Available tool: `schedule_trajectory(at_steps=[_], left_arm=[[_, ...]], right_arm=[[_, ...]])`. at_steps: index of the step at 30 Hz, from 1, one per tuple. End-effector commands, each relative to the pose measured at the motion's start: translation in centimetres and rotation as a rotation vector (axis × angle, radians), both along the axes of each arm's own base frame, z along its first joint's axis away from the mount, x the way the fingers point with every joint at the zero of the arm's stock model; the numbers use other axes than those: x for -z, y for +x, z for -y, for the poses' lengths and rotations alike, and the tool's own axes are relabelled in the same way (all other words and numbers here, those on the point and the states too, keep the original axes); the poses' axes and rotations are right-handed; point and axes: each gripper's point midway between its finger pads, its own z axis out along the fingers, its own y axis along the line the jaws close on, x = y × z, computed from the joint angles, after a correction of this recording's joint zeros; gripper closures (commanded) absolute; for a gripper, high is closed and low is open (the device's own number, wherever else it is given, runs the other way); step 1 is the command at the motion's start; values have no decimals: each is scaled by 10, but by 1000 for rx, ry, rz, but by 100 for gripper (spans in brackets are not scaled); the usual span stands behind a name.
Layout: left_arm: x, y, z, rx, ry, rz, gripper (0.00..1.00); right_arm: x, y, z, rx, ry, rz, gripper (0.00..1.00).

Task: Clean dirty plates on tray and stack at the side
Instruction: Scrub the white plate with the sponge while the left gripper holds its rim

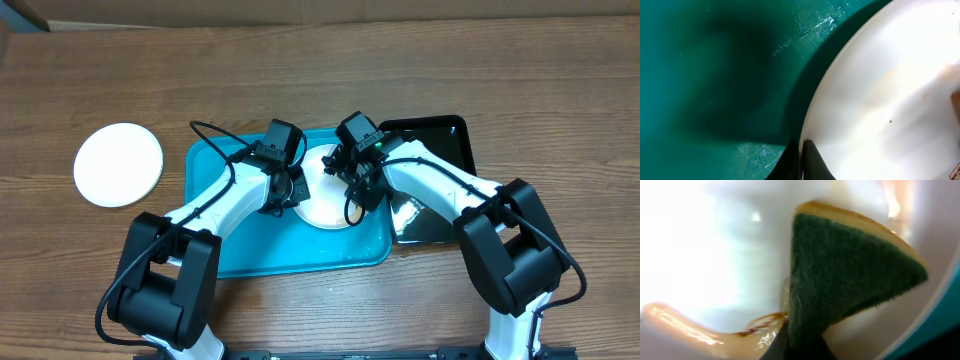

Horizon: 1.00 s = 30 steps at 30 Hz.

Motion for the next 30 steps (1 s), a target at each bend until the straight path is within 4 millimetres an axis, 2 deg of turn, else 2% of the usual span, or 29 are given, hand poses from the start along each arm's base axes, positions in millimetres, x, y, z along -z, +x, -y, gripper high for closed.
schedule_trajectory(at_steps=[1,8,10,12,16,19,22,26,30], left_arm=[[7,-4,-6,0,27,-23,96],[7,-4,-6,0,27,-23,96],[7,-4,-6,0,27,-23,96],[7,-4,-6,0,27,-23,96],[7,-4,-6,0,26,-21,96],[7,-4,-6,0,26,-21,96],[7,-4,-6,0,27,-24,96],[7,-4,-6,0,27,-24,96],[7,-4,-6,0,27,-23,96]], right_arm=[[6,-25,-18,45,118,-139,95],[5,-27,-24,135,152,-173,95],[-2,-23,-27,135,161,-161,95],[-18,-13,-32,174,183,-142,95],[-67,12,-44,283,257,-83,96],[-87,24,-49,380,306,-60,96],[-87,22,-48,480,309,-91,96],[-75,14,-45,611,285,-153,96],[-56,3,-58,666,323,-218,96]])
